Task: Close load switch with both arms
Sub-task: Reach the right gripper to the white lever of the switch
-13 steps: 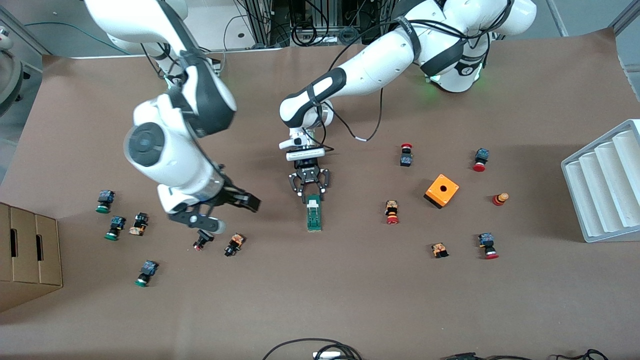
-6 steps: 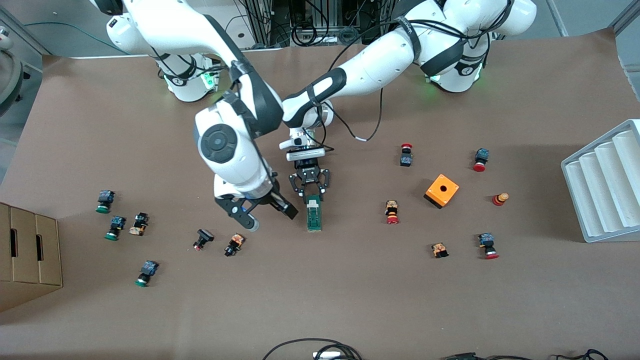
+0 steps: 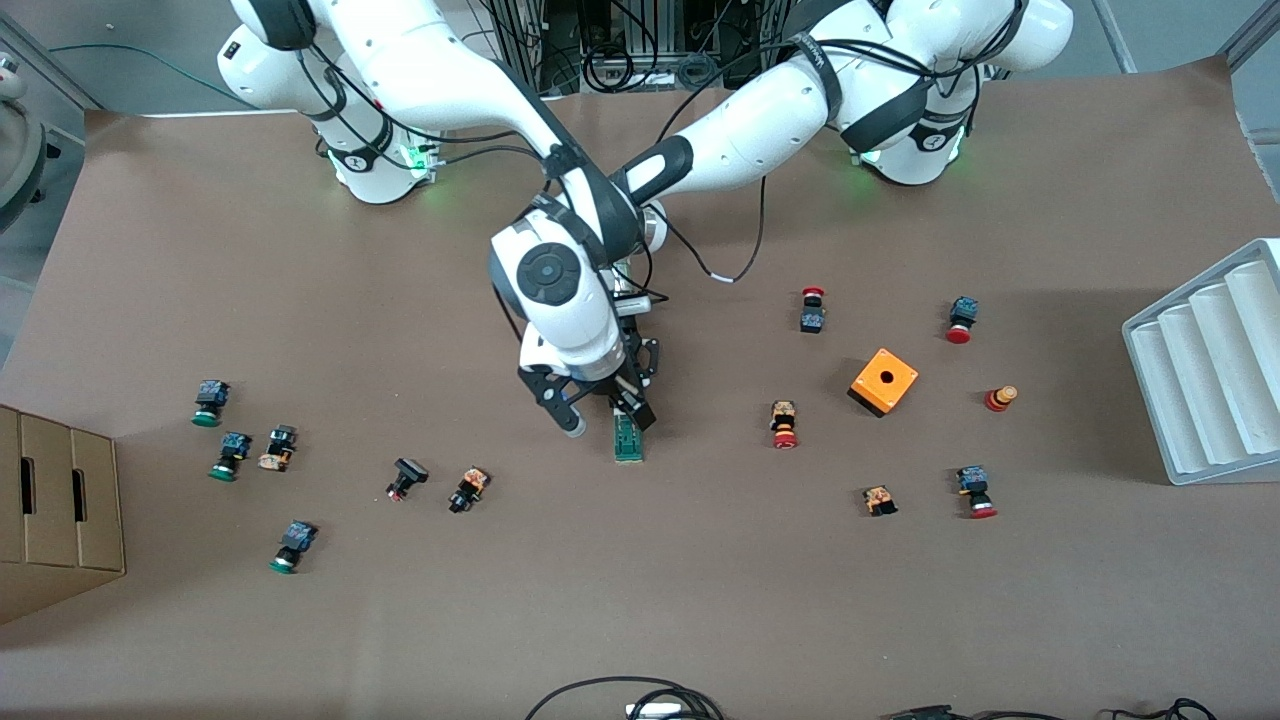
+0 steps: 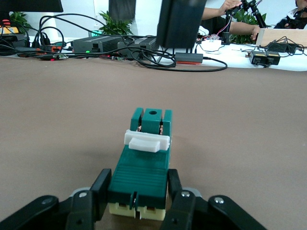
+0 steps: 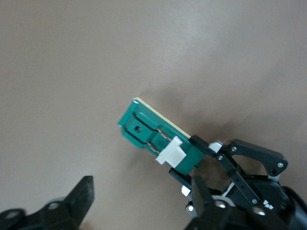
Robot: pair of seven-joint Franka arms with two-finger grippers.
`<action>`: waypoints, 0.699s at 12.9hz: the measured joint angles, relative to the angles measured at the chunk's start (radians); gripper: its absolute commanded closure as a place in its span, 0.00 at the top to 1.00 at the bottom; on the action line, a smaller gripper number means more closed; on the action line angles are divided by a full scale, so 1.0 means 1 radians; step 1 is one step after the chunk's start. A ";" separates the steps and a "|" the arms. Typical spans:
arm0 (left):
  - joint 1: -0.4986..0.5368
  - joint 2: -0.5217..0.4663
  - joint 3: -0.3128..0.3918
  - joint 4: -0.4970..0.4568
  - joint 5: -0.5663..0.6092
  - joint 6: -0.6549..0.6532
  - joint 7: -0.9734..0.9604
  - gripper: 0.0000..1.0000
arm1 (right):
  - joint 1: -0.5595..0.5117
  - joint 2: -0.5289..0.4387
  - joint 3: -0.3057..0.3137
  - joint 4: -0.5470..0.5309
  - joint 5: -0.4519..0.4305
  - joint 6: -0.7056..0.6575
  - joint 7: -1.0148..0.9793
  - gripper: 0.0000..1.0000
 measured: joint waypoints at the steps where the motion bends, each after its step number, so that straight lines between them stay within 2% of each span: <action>1: 0.000 0.000 0.000 0.000 0.000 0.000 0.000 0.54 | 0.002 0.001 0.000 -0.014 0.023 0.008 0.024 0.77; 6: 0.000 0.000 0.000 0.000 0.000 0.000 0.000 0.55 | 0.002 0.017 -0.003 -0.030 0.082 0.008 0.175 0.77; 9: 0.000 0.000 0.000 0.000 0.000 0.000 0.000 0.55 | 0.003 0.055 -0.002 -0.027 0.107 0.011 0.193 0.70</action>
